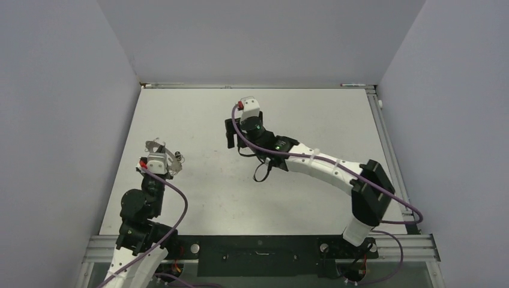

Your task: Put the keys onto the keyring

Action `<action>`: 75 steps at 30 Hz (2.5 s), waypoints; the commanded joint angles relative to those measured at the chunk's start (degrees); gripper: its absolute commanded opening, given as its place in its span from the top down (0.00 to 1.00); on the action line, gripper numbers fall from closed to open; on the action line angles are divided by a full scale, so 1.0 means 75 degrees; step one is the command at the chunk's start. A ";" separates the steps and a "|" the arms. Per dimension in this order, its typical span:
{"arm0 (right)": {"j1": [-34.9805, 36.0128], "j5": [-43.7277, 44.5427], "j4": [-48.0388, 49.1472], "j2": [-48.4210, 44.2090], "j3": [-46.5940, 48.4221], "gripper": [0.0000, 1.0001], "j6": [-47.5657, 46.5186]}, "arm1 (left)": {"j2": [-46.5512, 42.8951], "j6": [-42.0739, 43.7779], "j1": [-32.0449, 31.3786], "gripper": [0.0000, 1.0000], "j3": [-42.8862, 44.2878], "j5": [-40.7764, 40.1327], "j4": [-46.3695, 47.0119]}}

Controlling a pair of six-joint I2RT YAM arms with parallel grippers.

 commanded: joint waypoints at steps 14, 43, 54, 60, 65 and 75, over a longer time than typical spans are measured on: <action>0.0911 -0.0771 -0.1350 0.6624 0.6949 0.29 0.2358 | -0.1300 -0.0372 0.0868 1.00 0.0428 -0.2510 0.0388; 0.1301 -0.2812 0.2086 0.9574 0.8989 0.48 0.1391 | -0.1572 -0.0586 0.0981 1.00 0.0460 -0.2680 0.0137; 0.0838 -0.2376 0.1836 0.7363 0.5259 0.64 0.1303 | -0.1569 -0.0610 0.0973 1.00 0.0460 -0.2529 0.0076; 0.0329 -0.2332 0.1949 0.5052 0.1866 0.68 0.1366 | -0.1414 -0.0681 0.0947 1.00 0.0468 -0.2416 0.0024; 0.0031 -0.1618 0.0523 0.3032 0.0024 0.68 0.0761 | -0.1279 -0.0738 0.0881 1.00 0.0484 -0.2330 0.0005; 0.0036 0.0746 -0.2011 -0.0874 -0.1110 0.37 -0.0010 | -0.1060 -0.0840 0.0645 1.00 0.0518 -0.1977 -0.0065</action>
